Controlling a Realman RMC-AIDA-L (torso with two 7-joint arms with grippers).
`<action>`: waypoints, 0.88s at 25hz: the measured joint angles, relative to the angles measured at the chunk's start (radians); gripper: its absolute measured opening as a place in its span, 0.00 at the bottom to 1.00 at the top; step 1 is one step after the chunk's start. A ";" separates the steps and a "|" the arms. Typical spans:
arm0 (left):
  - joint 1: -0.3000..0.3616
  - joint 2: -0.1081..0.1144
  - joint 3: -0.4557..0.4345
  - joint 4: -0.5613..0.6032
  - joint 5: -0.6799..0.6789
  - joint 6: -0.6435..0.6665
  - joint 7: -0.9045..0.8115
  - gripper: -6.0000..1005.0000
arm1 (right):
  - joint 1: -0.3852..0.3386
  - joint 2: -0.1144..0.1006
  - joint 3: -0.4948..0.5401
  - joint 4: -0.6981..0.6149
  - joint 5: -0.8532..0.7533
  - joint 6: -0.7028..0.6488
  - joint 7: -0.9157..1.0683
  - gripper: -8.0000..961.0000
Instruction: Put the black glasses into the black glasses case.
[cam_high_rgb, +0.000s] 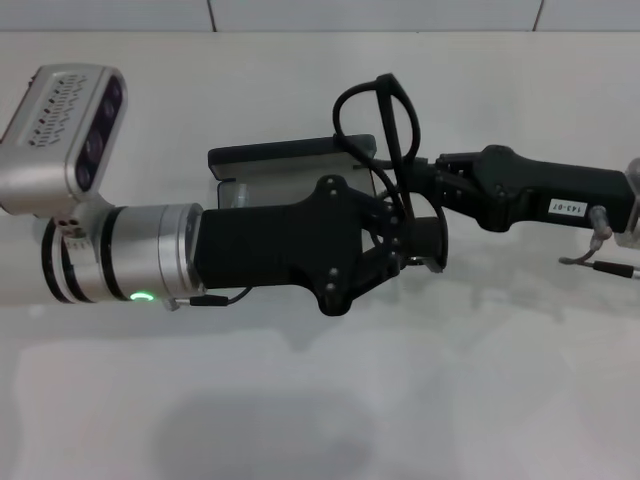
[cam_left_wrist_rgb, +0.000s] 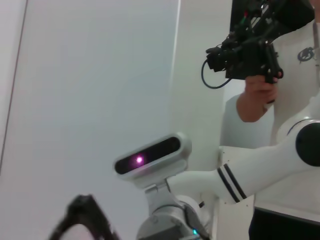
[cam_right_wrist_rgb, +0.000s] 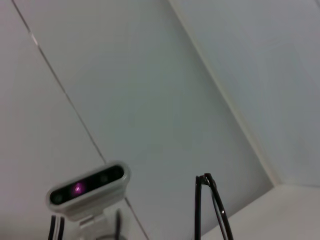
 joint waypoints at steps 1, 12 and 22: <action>0.000 0.000 0.000 0.000 0.000 -0.005 0.000 0.03 | 0.000 0.000 -0.005 -0.001 0.000 -0.001 0.000 0.07; 0.000 0.000 -0.002 0.000 -0.001 -0.042 -0.006 0.03 | 0.000 0.000 -0.028 -0.007 0.000 -0.042 0.000 0.07; -0.004 0.001 -0.002 0.000 0.000 -0.048 -0.006 0.03 | 0.002 0.000 -0.034 -0.009 0.002 -0.048 0.000 0.07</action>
